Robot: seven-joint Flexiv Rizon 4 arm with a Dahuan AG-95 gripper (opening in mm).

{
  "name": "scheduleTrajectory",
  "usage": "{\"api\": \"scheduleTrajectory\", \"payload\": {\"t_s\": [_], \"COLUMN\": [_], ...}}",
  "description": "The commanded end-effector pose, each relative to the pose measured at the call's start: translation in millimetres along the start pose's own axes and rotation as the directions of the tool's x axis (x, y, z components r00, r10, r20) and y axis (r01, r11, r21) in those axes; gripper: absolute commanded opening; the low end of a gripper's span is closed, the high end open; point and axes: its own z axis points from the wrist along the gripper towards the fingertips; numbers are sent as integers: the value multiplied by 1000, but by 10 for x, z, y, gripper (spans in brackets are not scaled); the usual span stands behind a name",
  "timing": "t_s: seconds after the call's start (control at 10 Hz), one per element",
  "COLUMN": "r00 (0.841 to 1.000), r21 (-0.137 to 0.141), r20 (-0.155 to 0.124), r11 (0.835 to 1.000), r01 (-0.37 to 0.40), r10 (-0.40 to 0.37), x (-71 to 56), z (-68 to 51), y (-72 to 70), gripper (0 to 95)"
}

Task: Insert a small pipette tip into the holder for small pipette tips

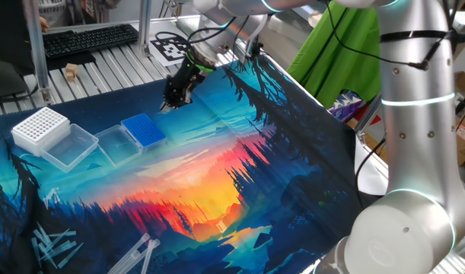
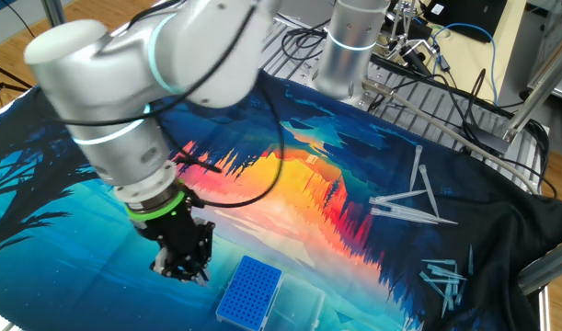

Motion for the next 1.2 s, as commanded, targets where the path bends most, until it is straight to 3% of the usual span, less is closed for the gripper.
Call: {"api": "scheduleTrajectory", "payload": {"t_s": [0.1,0.6,0.9,1.2], "r00": [998,980,974,971], "r21": [-1,6,10,12], "r20": [43,143,168,170], "r11": [999,991,988,986], "r01": [47,135,151,167], "r10": [-47,-135,-151,-167], "x": [123,268,275,325], "z": [-64,-97,-100,-103], "y": [-47,-105,-102,-126], "gripper": [0,0,0,0]}}
